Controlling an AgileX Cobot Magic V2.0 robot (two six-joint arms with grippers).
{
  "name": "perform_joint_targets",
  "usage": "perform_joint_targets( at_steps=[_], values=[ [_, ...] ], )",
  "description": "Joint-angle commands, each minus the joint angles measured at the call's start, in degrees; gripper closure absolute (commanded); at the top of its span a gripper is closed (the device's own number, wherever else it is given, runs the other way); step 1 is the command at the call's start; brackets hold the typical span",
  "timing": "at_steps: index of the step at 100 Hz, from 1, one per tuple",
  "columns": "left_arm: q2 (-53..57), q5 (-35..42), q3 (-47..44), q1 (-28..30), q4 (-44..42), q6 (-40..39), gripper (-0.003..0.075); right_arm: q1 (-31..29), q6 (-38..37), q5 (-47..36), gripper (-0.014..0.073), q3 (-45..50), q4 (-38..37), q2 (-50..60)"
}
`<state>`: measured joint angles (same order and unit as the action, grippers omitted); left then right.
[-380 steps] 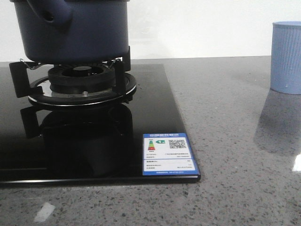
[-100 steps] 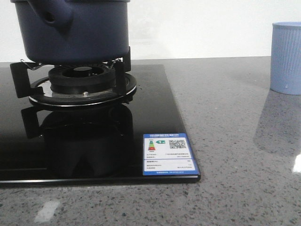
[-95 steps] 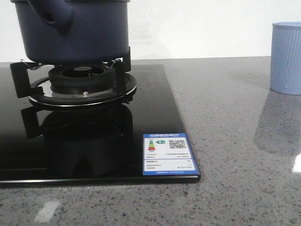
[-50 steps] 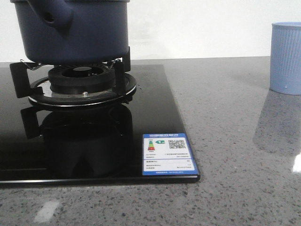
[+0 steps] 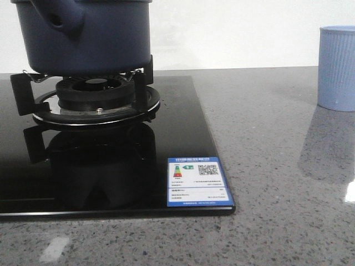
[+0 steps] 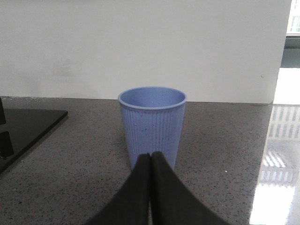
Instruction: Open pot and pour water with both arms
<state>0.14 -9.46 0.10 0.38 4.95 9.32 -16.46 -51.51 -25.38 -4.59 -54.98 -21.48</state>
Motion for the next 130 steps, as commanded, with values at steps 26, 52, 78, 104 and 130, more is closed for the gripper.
perform_joint_targets(
  at_steps=[26, 52, 78, 104, 130],
  values=[
    [1.5, 4.1, -0.7, -0.4, 0.0, -0.7, 0.0740, 0.1, 0.8, -2.3, 0.0662, -1.6, 1.4, -0.1],
    [1.5, 4.1, -0.7, -0.4, 0.0, -0.7, 0.0740, 0.1, 0.8, -2.3, 0.0663, -1.6, 1.4, -0.1],
    [1.5, 4.1, -0.7, -0.4, 0.0, -0.7, 0.0740, 0.1, 0.8, -1.8, 0.0662, -1.6, 1.6, -0.1],
    [1.5, 4.1, -0.7, -0.4, 0.0, -0.7, 0.0740, 2.3, 15.5, -2.5, 0.0662, -1.5, 22.4, -0.1],
    [1.5, 4.1, -0.7, -0.4, 0.0, -0.7, 0.0740, 19.0, 58.1, 13.5, 0.0662, -3.5, 56.0, -0.1]
  ],
)
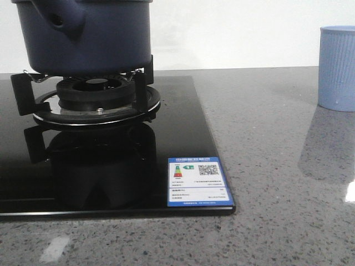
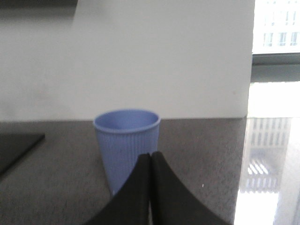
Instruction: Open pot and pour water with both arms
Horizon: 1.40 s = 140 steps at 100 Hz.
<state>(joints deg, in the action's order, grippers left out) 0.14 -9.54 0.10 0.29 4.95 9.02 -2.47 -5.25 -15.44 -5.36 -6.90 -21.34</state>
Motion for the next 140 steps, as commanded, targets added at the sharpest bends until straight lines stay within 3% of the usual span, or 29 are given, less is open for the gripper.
perform_joint_targets(
  at_steps=[1, 11, 25, 38, 43, 63, 140],
  values=[
    [1.5, 4.2, -0.7, -0.3, 0.0, -0.4, 0.0740, 5.4, 12.6, 4.5, 0.0662, -2.7, 8.4, -0.3],
    [1.5, 4.2, -0.7, -0.3, 0.0, -0.4, 0.0740, 9.0, 13.6, 7.6, 0.0662, -2.0, 10.0, 0.1],
    [1.5, 4.2, -0.7, -0.3, 0.0, -0.4, 0.0740, 7.4, 11.3, 7.3, 0.0662, 2.1, 9.5, 3.6],
    [1.5, 4.2, -0.7, -0.3, 0.0, -0.4, 0.0740, 3.2, 1.1, 7.7, 0.0662, 7.6, -0.3, 9.6],
    [1.5, 4.2, -0.7, -0.3, 0.0, -0.4, 0.0740, 1.5, -1.3, 13.4, 0.0662, 7.2, -1.7, 12.2],
    [1.5, 4.2, -0.7, -0.3, 0.0, -0.4, 0.0740, -0.9, 0.6, 21.7, 0.0662, 7.4, 1.4, 23.4],
    [1.5, 4.4, -0.7, -0.3, 0.0, -0.4, 0.0740, -0.9, 0.8, 22.0, 0.0662, 7.4, 1.5, 22.8]
  ],
)
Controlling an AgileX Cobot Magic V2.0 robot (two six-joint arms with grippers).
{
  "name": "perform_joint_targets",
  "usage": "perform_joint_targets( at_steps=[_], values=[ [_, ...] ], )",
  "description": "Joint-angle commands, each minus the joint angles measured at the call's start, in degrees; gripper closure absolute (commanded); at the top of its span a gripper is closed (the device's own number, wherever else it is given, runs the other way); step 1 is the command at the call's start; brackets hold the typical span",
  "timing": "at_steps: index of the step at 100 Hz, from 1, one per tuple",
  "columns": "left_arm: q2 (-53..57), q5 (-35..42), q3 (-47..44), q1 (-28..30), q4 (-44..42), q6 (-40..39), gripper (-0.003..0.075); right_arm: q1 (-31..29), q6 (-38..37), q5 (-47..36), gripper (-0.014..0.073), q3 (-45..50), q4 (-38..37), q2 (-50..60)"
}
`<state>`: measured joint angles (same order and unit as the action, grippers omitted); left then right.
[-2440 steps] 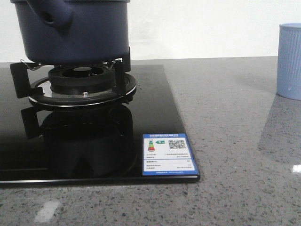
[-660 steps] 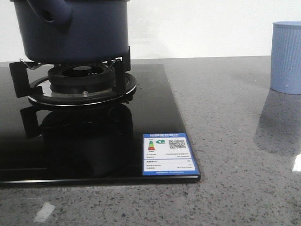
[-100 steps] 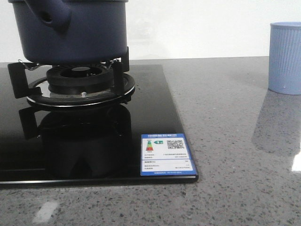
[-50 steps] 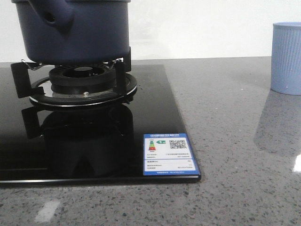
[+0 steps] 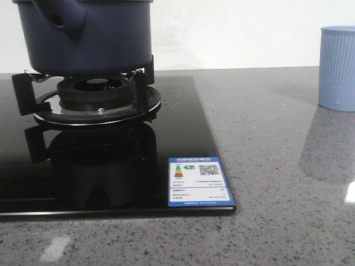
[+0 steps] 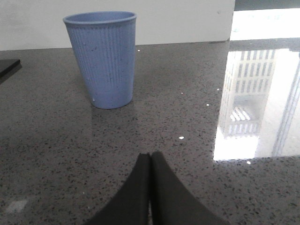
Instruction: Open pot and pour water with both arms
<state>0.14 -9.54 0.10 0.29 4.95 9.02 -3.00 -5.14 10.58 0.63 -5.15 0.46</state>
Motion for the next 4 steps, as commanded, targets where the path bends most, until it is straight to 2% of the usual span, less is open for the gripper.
perform_joint_targets(
  at_steps=[1, 4],
  values=[
    [1.5, 4.4, -0.7, -0.3, 0.0, -0.4, 0.0740, -0.4, 0.7, -4.0, 0.0662, 1.4, -0.2, 1.0],
    [1.5, 4.4, -0.7, -0.3, 0.0, -0.4, 0.0740, -0.4, 0.7, -4.0, 0.0663, 1.4, -0.2, 1.0]
  ],
)
